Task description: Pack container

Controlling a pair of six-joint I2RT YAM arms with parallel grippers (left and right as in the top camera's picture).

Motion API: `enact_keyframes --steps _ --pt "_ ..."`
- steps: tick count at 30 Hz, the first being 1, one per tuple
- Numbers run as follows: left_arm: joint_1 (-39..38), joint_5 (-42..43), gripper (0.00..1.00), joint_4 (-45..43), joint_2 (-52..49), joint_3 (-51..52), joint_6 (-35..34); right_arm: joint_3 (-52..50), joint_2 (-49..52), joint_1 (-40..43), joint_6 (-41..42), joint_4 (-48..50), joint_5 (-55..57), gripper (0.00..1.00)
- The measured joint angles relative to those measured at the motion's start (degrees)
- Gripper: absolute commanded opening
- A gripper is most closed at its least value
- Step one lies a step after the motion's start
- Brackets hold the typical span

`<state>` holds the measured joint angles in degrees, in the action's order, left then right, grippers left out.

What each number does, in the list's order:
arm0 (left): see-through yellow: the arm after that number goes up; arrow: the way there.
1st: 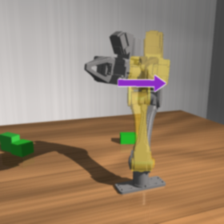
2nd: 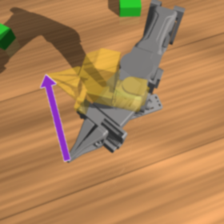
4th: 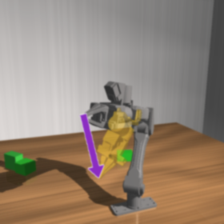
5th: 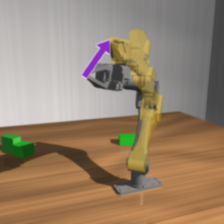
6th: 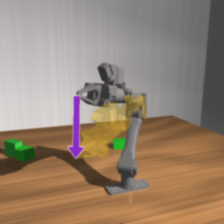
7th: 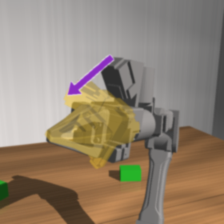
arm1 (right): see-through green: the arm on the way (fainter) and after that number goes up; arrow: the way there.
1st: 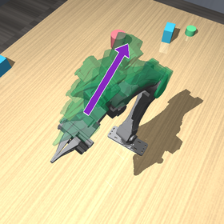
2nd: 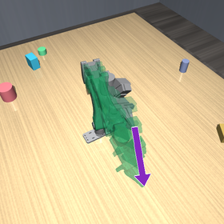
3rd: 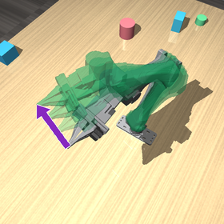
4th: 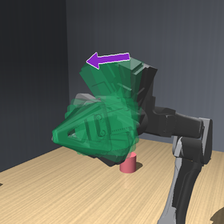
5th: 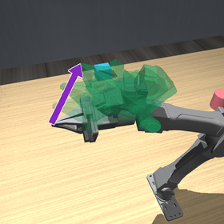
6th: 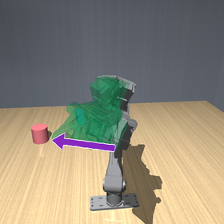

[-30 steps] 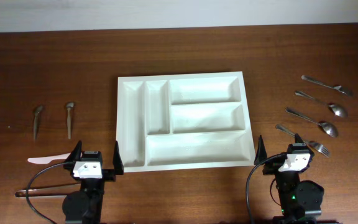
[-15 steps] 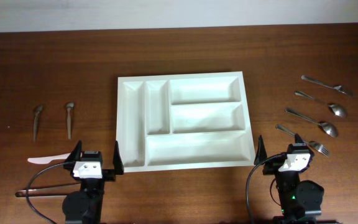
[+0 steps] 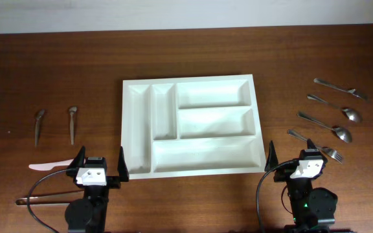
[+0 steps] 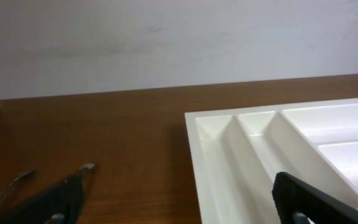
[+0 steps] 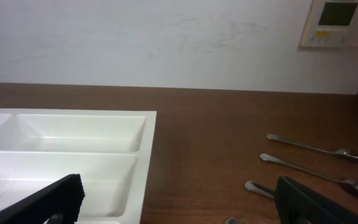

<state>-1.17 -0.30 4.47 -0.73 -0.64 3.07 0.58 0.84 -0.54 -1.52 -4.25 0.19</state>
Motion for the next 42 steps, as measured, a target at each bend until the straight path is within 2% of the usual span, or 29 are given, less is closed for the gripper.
enact_keyframes --steps 13,16,20,25,28,32,38,40,42 --pt "0.00 0.02 0.99 0.00 0.00 0.00 0.00 1.42 0.00 0.00 4.70 2.75 -2.78 0.99" --pt "0.00 0.02 0.99 0.00 0.00 0.00 0.00 7.08 0.42 0.00 4.35 -5.03 -2.32 0.99" --pt "0.00 0.00 0.99 -0.02 0.00 0.00 0.02 20.87 4.24 -0.04 4.39 -21.40 4.17 0.99" --pt "0.00 -0.04 0.99 0.00 0.00 0.00 0.02 43.47 17.68 -0.04 4.55 -41.83 15.67 0.99" --pt "0.00 -0.02 0.99 0.00 0.00 0.00 0.02 54.40 26.29 -0.04 4.59 -47.12 17.55 0.99" --pt "0.00 -0.02 0.99 0.00 0.00 0.00 0.02 64.94 36.00 -0.04 4.61 -53.00 10.08 0.99" --pt "0.00 0.00 0.99 0.00 0.00 0.00 0.02 66.53 44.22 -0.04 4.83 -54.49 2.93 0.99" --pt "0.00 -0.02 0.99 0.00 0.00 0.00 0.02 67.08 47.12 -0.04 7.43 -55.08 4.79 0.99" --pt "0.00 0.00 0.99 0.00 0.00 0.00 0.02 68.24 50.60 0.24 13.75 -56.72 9.07 0.99"
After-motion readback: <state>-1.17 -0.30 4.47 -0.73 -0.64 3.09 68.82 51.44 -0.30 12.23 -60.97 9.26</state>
